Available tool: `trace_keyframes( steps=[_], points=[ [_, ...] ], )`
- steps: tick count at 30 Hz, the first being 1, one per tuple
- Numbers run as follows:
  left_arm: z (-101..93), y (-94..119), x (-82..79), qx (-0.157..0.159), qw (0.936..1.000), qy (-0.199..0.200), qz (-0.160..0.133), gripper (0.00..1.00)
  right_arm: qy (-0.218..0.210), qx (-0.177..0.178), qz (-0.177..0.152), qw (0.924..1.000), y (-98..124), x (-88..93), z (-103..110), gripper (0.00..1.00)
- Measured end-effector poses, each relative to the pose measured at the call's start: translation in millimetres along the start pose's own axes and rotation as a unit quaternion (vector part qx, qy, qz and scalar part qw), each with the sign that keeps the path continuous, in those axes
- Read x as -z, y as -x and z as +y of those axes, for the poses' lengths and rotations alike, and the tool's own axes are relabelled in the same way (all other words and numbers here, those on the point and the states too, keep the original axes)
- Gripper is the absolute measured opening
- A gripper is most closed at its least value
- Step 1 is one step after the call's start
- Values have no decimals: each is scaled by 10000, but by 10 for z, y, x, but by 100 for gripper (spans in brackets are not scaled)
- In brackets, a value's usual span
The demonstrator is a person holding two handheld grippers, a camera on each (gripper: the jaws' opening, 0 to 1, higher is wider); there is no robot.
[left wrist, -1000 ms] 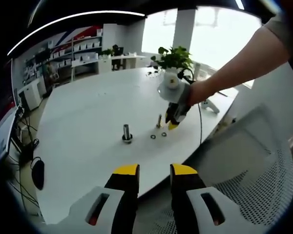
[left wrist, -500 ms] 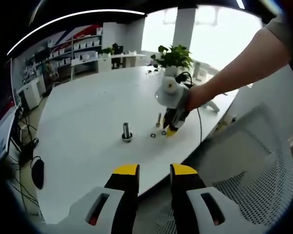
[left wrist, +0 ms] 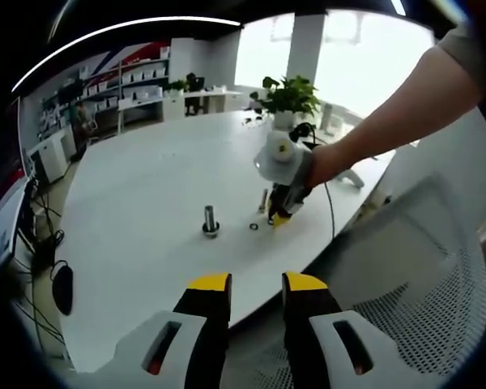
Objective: Place the washer onto the threaded stud by aligning its center hole with the stud, sliding it down to the base, and recovering from edge contact or off-axis alignment until the washer reaches the visible bottom stop.
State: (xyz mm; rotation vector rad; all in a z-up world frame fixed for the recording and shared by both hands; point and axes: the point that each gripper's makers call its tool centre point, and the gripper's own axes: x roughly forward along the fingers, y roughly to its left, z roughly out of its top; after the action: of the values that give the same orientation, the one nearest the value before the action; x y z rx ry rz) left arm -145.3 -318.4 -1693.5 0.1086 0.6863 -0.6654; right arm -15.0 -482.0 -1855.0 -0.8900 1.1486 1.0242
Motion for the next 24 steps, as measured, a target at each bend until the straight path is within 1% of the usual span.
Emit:
trace_keyframes(
  steps=[4,7,9,12,14,17,18,19,21,24],
  points=[
    [3,1,-3,-7,10000,2,-6,23,-163,-90,71,9998,1,-6,-25,16],
    [3,1,-5,-12,10000,4,-6,23,-37,-120,135,9998,-2,1,-12,16],
    [3,0,-3,-12,10000,5,-1,23,24,-109,239,9997,-14,-7,-14,16],
    [0,1,-1,-7,10000,5,6,23,-121,-53,455,9989,-15,-8,-16,16],
    [-4,-1,5,3,10000,0,21,23,-149,-34,548,9984,-19,-12,-19,16],
    [-4,-4,5,8,10000,-1,27,23,-338,-14,691,9970,-6,-12,-13,15],
    [-6,-4,8,10,10000,-2,34,23,-380,-11,698,9968,-4,-12,-15,15],
    [-9,-3,10,15,10000,-5,40,23,-364,79,673,9970,9,-24,-41,14],
    [-8,-1,14,14,10000,-3,44,23,-554,67,622,9965,16,-29,-15,14],
    [-4,-2,12,7,10000,3,37,23,-505,96,495,9975,33,-32,3,14]
  ],
)
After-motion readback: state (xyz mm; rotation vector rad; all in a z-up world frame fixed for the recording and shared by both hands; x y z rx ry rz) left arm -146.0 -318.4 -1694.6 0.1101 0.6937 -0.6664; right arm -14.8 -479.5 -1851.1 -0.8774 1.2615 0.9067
